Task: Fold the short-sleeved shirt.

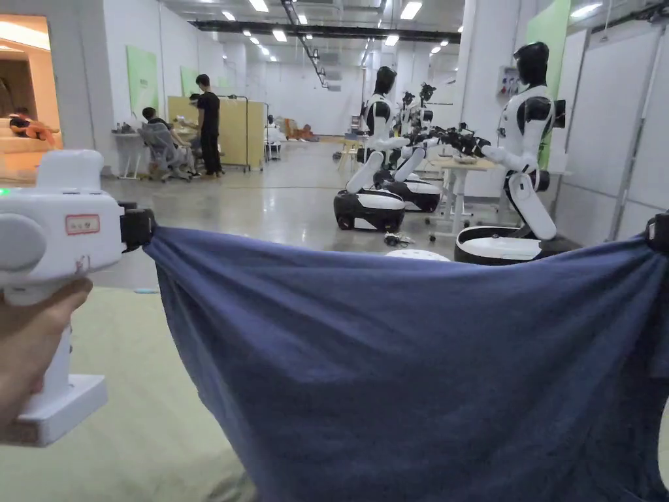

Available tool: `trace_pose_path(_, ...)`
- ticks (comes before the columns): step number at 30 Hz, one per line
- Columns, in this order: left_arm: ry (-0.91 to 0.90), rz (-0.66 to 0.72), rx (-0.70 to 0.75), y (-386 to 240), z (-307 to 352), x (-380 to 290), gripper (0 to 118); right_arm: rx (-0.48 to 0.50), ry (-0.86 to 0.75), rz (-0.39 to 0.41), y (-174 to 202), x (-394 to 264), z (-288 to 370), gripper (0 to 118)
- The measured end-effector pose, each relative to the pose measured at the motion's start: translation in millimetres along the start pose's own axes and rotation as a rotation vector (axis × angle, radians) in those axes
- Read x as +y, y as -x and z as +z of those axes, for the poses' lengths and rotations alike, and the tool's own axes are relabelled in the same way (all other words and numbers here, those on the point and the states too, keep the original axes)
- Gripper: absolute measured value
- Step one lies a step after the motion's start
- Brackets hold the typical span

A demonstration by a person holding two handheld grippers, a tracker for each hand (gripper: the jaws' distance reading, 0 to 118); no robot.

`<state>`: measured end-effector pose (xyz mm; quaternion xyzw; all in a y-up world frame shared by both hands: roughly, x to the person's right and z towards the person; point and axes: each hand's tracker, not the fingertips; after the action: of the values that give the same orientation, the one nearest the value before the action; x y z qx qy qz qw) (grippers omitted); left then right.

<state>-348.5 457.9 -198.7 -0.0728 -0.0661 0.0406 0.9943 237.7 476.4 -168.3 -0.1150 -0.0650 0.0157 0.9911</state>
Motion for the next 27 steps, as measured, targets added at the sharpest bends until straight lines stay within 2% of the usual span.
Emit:
trace_pose_path(5, 0.013, -0.025, 0.049, -7.5, -51.9, 36.7, 6, -0.017, -0.042, -0.007, 17.9, 37.3, -48.8, 2)
trace_pose_path(9, 0.008, 0.02, 0.079, -2.7, -81.9, 55.5, 6, -0.042, -0.052, 0.019, 31.4, 63.0, -82.3, 2)
trace_pose_path(13, 0.003, 0.002, 0.12, -4.4, -102.7, 65.1, 6, -0.056, -0.083, 0.001, 38.0, 86.6, -105.8, 2)
trace_pose_path(19, -0.022, -0.007, 0.141, -2.5, -116.7, 93.5, 6, -0.085, -0.124, -0.023, 40.3, 131.9, -113.7, 2)
trace_pose_path(22, -0.032, -0.038, 0.152, -4.2, -118.4, 103.5, 6, -0.11, -0.159, 0.017, 46.7, 150.8, -111.3, 2)
trace_pose_path(25, -0.034, -0.047, 0.162, -4.0, -122.8, 108.5, 6, -0.115, -0.146, 0.019, 50.5, 165.7, -114.1, 2)
trace_pose_path(27, -0.034, -0.029, 0.155, -4.1, -123.3, 107.4, 6, -0.088, -0.162, -0.048, 49.7, 168.8, -112.8, 2)
